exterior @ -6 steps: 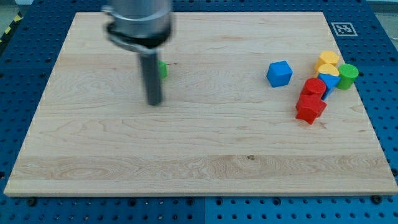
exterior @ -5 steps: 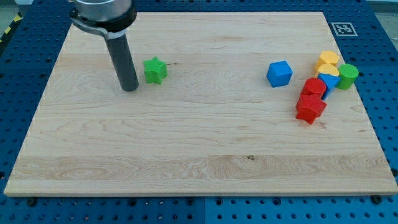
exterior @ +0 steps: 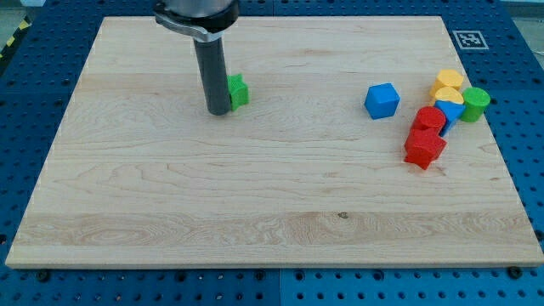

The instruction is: Move the green star towards the top right

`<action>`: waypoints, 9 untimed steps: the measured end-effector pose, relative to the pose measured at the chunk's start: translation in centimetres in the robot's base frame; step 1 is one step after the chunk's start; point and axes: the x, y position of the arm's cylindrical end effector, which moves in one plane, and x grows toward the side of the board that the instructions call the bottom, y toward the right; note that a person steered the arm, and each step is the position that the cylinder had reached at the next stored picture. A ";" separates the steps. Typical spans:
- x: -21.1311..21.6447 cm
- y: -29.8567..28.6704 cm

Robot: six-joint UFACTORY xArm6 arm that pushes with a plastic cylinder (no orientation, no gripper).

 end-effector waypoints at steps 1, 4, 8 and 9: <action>0.0 0.7; -4.5 2.0; -14.3 7.5; -16.6 7.9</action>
